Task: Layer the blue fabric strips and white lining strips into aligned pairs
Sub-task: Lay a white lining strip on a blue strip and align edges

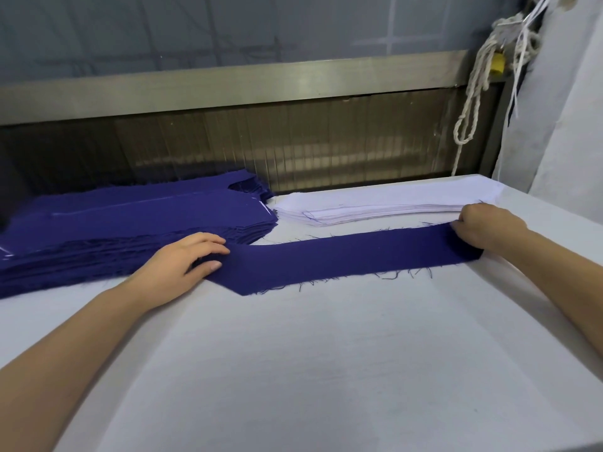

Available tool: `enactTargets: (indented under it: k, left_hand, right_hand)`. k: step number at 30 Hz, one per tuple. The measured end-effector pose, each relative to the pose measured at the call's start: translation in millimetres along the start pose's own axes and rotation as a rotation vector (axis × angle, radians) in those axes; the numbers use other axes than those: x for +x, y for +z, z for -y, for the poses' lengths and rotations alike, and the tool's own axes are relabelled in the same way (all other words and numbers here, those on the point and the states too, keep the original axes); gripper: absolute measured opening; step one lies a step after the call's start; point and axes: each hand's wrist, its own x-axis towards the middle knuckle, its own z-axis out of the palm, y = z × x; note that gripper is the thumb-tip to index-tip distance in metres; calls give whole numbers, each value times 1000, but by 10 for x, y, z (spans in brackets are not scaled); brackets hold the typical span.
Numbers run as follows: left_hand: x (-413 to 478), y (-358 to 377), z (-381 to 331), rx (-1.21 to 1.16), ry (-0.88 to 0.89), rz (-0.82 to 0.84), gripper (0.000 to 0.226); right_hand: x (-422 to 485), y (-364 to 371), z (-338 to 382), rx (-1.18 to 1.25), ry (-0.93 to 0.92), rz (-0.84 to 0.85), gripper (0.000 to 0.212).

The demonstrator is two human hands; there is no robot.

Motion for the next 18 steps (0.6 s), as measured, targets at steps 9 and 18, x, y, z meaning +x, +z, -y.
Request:
enactTargets:
  k: [9, 18]
  left_hand:
    - [60, 112, -131, 79, -57, 99, 42]
    - [75, 128, -167, -27, -80, 68, 59]
  right_hand:
    - [46, 58, -8, 17, 12, 41, 37]
    - [33, 71, 27, 398, -185, -197, 17]
